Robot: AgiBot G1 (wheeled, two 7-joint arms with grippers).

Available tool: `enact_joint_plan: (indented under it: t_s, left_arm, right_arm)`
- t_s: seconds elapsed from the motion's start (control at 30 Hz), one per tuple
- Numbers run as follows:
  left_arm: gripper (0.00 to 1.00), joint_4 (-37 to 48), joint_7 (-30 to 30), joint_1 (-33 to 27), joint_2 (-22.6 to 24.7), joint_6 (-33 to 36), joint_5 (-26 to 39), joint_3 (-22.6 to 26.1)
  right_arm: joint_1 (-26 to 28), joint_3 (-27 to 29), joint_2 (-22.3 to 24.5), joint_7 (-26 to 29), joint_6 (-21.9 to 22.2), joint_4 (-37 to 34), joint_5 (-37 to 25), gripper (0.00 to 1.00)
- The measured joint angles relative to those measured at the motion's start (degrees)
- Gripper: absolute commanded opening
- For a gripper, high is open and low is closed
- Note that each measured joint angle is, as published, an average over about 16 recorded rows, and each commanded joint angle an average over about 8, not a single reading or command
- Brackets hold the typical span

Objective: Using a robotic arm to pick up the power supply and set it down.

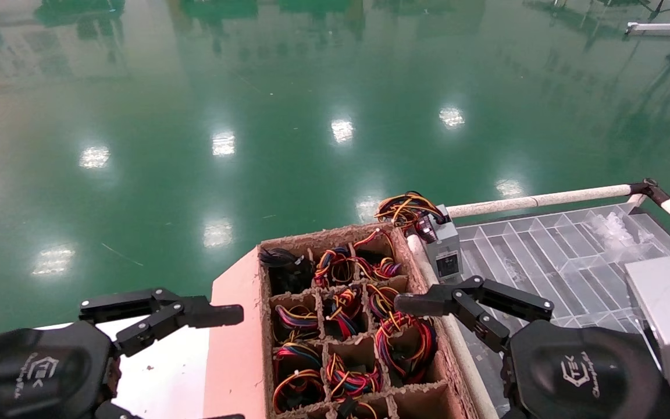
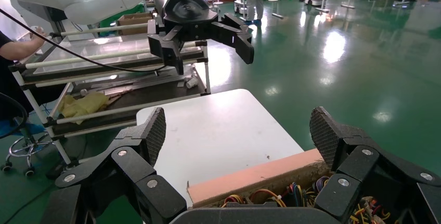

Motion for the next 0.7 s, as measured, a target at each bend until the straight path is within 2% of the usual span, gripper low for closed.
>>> enact_joint_plan:
  t_s: [0.43, 0.7]
  left_arm:
    - [0.00, 0.00, 0.00, 0.00, 0.00, 0.00, 0.00, 0.00]
    - [0.00, 0.02, 0.01, -0.01, 0.00, 0.01, -0.01, 0.02]
  right_arm:
    - [-0.03, 0.01, 0.21, -0.04, 0.26, -0.11, -0.34, 1.00]
    - [-0.35, -0.51, 1.92, -0.35, 2.65, -0.22, -4.52, 1.00]
